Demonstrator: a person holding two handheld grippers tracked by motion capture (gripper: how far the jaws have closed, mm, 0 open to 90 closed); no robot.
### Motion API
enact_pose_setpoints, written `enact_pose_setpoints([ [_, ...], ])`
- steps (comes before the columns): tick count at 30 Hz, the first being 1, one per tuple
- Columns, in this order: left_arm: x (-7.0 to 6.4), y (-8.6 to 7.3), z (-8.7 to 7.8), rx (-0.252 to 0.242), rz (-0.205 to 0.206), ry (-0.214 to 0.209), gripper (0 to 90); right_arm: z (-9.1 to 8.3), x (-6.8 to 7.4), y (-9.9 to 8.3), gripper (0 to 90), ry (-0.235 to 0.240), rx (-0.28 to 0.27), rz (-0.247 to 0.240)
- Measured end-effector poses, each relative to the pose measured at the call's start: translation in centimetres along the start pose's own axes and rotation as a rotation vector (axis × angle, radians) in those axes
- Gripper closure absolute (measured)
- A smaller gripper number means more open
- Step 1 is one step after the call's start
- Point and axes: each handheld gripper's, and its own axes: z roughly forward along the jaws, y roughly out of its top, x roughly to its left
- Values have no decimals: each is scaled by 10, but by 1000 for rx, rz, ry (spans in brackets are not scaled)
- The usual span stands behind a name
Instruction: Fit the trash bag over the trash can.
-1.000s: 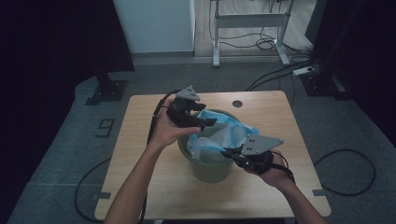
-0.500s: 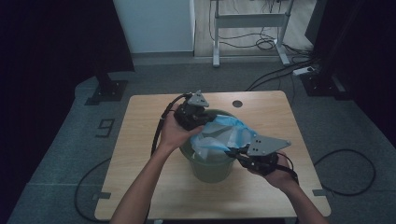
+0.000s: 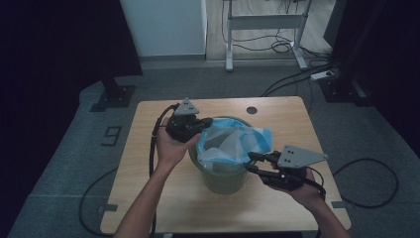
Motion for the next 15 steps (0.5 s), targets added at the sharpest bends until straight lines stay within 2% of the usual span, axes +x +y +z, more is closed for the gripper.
enact_pose_setpoints([
  [2, 0, -1, -2, -8, -9, -8, 900, -4, 0, 5, 590, -26, -8, 12],
  [4, -1, -2, -3, -17, -15, -11, 900, -3, -1, 10, 577, -61, 8, 42],
  [8, -4, -3, -5, -28, -18, -16, 900, 9, -5, 14, 547, -111, 33, 97],
  [13, -4, -5, -6, -36, -18, -19, 900, 30, -17, 16, 534, -162, 59, 200],
  [15, -4, -6, -7, -40, -21, -19, 900, 39, -24, 17, 573, -199, 75, 258],
])
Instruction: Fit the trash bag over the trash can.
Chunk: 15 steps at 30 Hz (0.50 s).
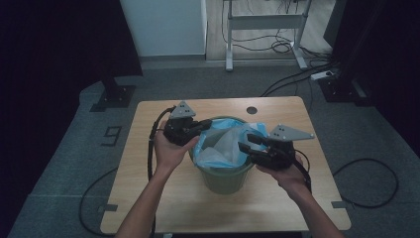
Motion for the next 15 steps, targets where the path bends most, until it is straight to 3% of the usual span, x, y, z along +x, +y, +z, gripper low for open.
enact_pose_setpoints([
  [1, 0, -1, 0, -3, -1, 1, 900, 5, -3, 1, 627, -2, 5, 30],
  [2, 1, -1, -1, -6, -3, 3, 900, 10, -6, 2, 740, -1, 3, 49],
  [3, 1, -2, -1, -10, -4, 8, 900, 13, -7, 2, 842, -6, 3, 42],
  [4, 2, -3, -2, -16, -6, 19, 900, 14, -7, 3, 890, -14, -1, 33],
  [11, 18, -13, -22, -104, -96, 85, 900, -6, -3, 4, 891, -25, -58, -66],
  [15, 21, -22, -34, -138, -135, 117, 900, -20, -7, 2, 891, -33, -79, -88],
])
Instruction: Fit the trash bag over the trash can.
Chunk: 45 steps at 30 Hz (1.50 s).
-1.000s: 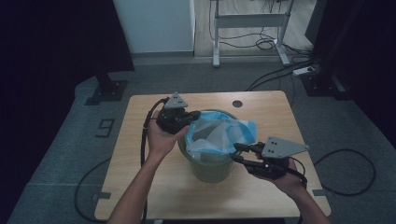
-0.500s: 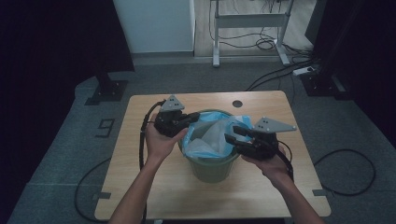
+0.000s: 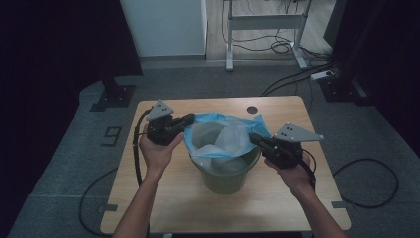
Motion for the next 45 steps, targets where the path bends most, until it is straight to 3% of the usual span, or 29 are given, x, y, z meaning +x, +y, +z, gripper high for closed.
enact_pose_setpoints([
  [5, 5, -15, -16, -19, -35, 11, 900, -15, -10, -5, 891, -17, -16, 11],
  [11, 10, -39, -36, -34, -64, 8, 900, -27, -14, -24, 891, -11, -17, 20],
  [20, 3, -68, -56, -54, -92, -47, 900, -36, -2, -39, 890, 78, 10, -35],
  [22, 0, -78, -60, -46, -93, -59, 900, -40, 2, -45, 890, 105, 20, -26],
  [29, -1, -104, -55, -13, -124, -90, 900, -41, 11, -69, 890, 135, 68, -19],
  [39, 3, -129, -29, 59, -157, -132, 900, -24, -5, -100, 890, 112, 135, 57],
  [40, 2, -129, -28, 72, -150, -146, 886, -22, -7, -102, 890, 104, 138, 60],
  [43, -5, -118, -35, 63, -94, -88, 646, -21, -11, -102, 890, 90, 137, 67],
  [45, -8, -106, -43, 50, -80, -99, 489, -23, -11, -101, 889, 84, 133, 57],
])
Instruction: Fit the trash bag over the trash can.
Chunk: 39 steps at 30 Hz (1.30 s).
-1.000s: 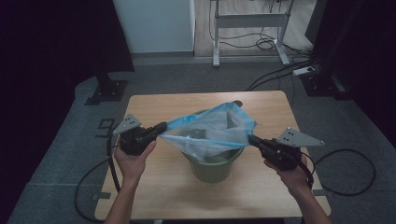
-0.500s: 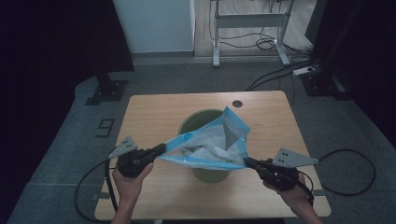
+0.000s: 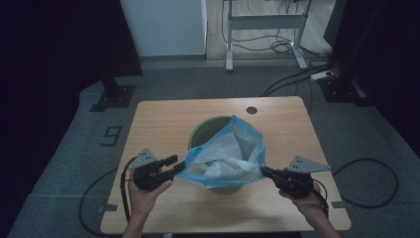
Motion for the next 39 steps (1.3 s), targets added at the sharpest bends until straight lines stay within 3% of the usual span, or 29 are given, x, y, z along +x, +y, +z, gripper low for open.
enact_pose_setpoints([
  [3, -6, 18, -7, -11, 33, -30, 387, -2, -1, 1, 889, -1, 0, -3],
  [7, -13, 39, -8, -13, 62, -48, 335, -3, -1, 1, 889, -3, 3, -8],
  [11, -21, 63, -3, 6, 108, -52, 286, -3, -2, 2, 889, -6, 7, -19],
  [16, -25, 88, 6, 62, 142, -87, 214, -4, -1, 4, 889, -13, 5, -37],
  [19, -28, 94, 6, 79, 152, -109, 206, -6, 0, 5, 889, -16, -1, -40],
  [21, -28, 91, 2, 89, 164, -95, 206, -7, 1, 4, 889, -20, -5, -47],
  [26, -22, 86, 3, 94, 137, -92, 215, -9, 2, 3, 889, -21, -7, -49],
  [32, -28, 102, 31, 150, 184, -118, 259, -9, 6, 6, 889, -23, -4, -72],
  [35, -29, 111, 50, 204, 209, -144, 314, -8, 6, 7, 889, -23, 0, -72],
  [38, -29, 114, 74, 273, 238, -143, 371, -8, 7, 7, 889, -24, -2, -76],
  [39, -29, 114, 76, 282, 246, -138, 439, -8, 7, 6, 889, -25, -4, -77],
])
